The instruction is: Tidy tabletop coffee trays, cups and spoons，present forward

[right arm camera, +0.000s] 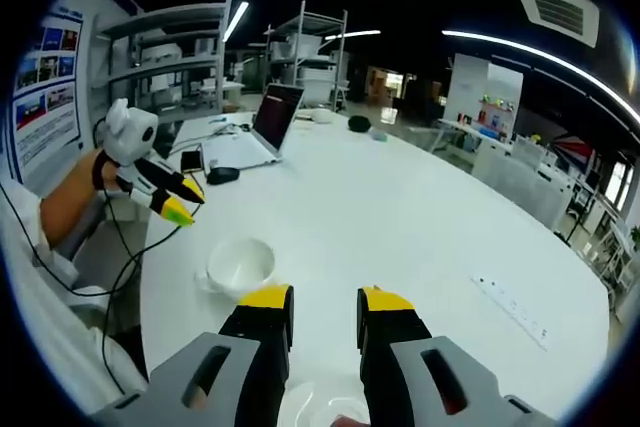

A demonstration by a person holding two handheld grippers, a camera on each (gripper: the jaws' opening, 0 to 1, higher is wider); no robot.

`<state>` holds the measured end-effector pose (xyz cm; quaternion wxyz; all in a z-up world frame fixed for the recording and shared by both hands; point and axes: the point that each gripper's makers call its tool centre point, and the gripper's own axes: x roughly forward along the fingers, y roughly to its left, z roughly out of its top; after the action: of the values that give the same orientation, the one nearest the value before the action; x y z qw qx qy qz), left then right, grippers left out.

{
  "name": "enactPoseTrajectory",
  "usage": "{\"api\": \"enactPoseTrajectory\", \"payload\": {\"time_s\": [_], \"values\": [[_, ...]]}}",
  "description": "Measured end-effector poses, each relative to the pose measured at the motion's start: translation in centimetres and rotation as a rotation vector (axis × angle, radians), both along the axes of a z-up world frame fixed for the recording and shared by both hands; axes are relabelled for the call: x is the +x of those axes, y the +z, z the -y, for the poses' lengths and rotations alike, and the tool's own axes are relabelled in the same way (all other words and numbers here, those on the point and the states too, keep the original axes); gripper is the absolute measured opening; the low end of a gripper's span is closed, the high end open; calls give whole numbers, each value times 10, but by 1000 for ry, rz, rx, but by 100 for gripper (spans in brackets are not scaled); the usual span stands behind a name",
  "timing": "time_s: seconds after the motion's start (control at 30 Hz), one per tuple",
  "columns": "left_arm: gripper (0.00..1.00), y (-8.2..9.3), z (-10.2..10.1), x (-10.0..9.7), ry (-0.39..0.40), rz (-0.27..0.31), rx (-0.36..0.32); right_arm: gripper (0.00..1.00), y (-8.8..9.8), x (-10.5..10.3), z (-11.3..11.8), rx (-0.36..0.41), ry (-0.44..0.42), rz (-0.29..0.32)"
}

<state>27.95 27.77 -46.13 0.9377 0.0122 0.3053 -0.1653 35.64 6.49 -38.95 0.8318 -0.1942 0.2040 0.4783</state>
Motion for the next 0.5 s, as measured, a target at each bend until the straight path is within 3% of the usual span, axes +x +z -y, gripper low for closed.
{"api": "enactPoseTrajectory", "payload": {"time_s": [0.2, 0.5], "values": [[31, -8, 6, 7, -17, -37, -17, 25, -16, -3, -20, -73, 45, -50], [32, -21, 17, 19, -34, -90, -29, 25, -32, 1, -45, -112, 71, -91]]}}
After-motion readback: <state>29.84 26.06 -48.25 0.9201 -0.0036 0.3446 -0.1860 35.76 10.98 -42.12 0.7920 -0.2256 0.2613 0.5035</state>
